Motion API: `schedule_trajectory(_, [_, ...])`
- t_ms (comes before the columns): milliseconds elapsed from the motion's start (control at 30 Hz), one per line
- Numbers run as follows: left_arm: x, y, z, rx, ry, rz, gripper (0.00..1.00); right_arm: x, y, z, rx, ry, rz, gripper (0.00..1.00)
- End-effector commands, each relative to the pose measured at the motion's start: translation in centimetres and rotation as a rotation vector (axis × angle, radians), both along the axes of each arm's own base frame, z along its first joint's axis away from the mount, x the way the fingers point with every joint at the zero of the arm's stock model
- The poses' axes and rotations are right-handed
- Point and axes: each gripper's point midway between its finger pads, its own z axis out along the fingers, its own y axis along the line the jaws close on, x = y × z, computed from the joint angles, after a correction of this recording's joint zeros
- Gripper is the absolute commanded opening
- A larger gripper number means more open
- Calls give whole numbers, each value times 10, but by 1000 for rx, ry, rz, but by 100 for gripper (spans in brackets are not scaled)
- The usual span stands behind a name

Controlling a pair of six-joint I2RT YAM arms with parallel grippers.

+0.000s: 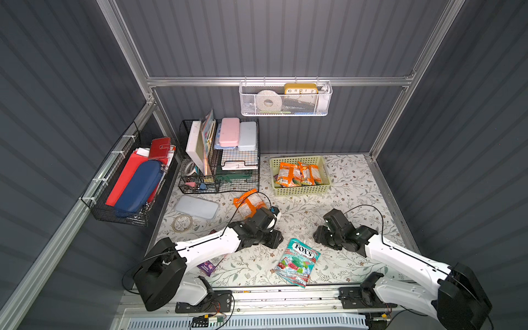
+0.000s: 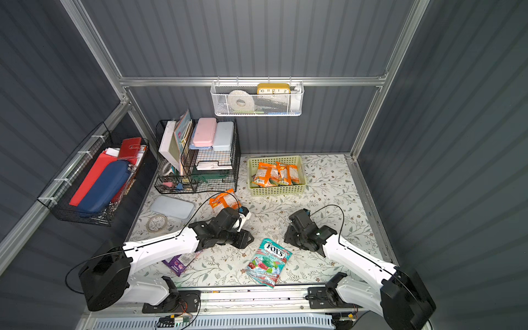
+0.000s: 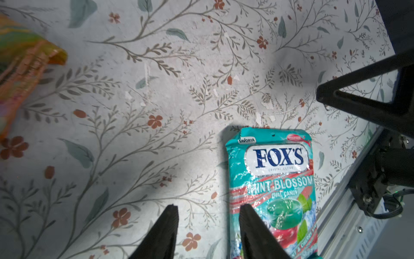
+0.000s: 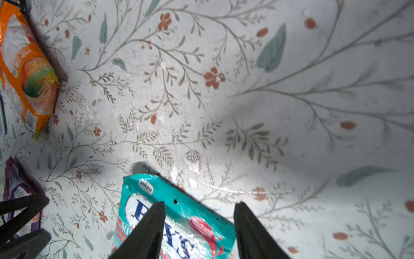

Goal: Put the candies in the basket
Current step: Adjust the candie at the center of the board.

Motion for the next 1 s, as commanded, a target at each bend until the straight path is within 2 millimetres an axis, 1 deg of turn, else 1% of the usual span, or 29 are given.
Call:
schedule_trajectory(0, [-14, -11, -5, -44, 63, -44, 49, -19, -5, -11, 19, 57, -98, 54])
schedule_trajectory(67, [-16, -14, -9, -45, 77, -56, 49, -27, -9, -20, 19, 86, -141, 55])
schedule_trajectory(133, [-17, -15, -15, -32, 92, -62, 49, -32, -9, -25, 27, 105, -165, 55])
schedule_trajectory(267, [-20, -17, -24, -20, 115, -76, 49, -37, 3, -27, 85, 106, -188, 55])
schedule_trajectory(433, [-22, -16, -39, 17, 146, -74, 48, -41, 15, -34, 93, 114, -193, 55])
schedule_trajectory(567, [-21, -11, -50, 49, 153, -58, 46, -35, 34, -36, 141, 92, -187, 55])
schedule_trajectory(733, [-17, -6, -58, 91, 146, -39, 43, -22, 54, -38, 202, 45, -166, 52])
schedule_trajectory(967, [-8, 3, -68, 160, 130, 19, 36, -7, 71, -40, 258, 2, -159, 51])
